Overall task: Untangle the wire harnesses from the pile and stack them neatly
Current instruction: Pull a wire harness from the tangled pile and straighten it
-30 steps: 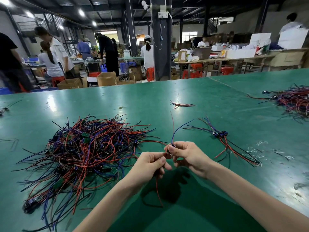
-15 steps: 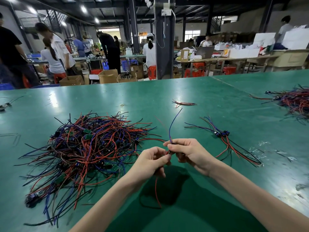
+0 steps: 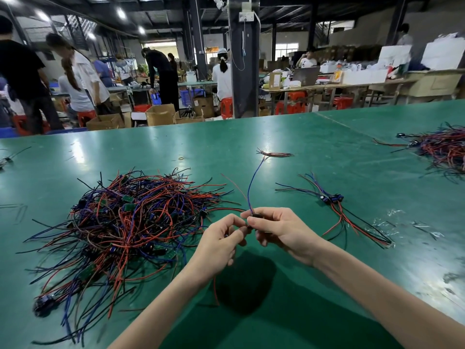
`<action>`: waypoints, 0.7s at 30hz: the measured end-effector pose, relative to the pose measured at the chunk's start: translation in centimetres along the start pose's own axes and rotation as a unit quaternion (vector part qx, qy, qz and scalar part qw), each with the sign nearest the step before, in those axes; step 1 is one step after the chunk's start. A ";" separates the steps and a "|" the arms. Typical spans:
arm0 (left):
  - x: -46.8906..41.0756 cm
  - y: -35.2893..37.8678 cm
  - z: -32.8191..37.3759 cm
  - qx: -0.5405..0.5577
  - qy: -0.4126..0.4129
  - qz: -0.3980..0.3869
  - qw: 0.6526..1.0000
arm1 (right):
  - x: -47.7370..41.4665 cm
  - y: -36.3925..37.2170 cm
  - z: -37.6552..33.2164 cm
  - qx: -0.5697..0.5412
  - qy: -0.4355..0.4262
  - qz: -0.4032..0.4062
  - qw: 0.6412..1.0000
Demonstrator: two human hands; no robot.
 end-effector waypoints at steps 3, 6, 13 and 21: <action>0.0 -0.3 0.3 -0.017 0.021 0.025 0.999 | 0.0 -0.1 -0.2 0.007 0.003 -0.013 1.000; 0.2 -0.5 0.3 -0.004 0.022 0.022 1.000 | 0.0 -0.4 -0.5 0.050 -0.026 0.012 0.998; 0.5 0.9 -0.1 0.031 -0.042 -0.044 0.998 | 0.1 -1.4 -0.4 0.088 -0.035 0.088 0.992; 0.9 1.0 0.2 -0.032 -0.033 -0.049 0.998 | 0.1 -1.0 -0.7 0.041 -0.019 0.063 0.997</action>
Point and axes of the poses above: each hand's wrist, its own x-axis away from the middle knuckle, its own y-axis out of the palm, z = x × y, the point moved 7 cm from there along -x, towards the middle knuckle, and after that the axes turned 2 degrees about z, right-handed, at the moved point
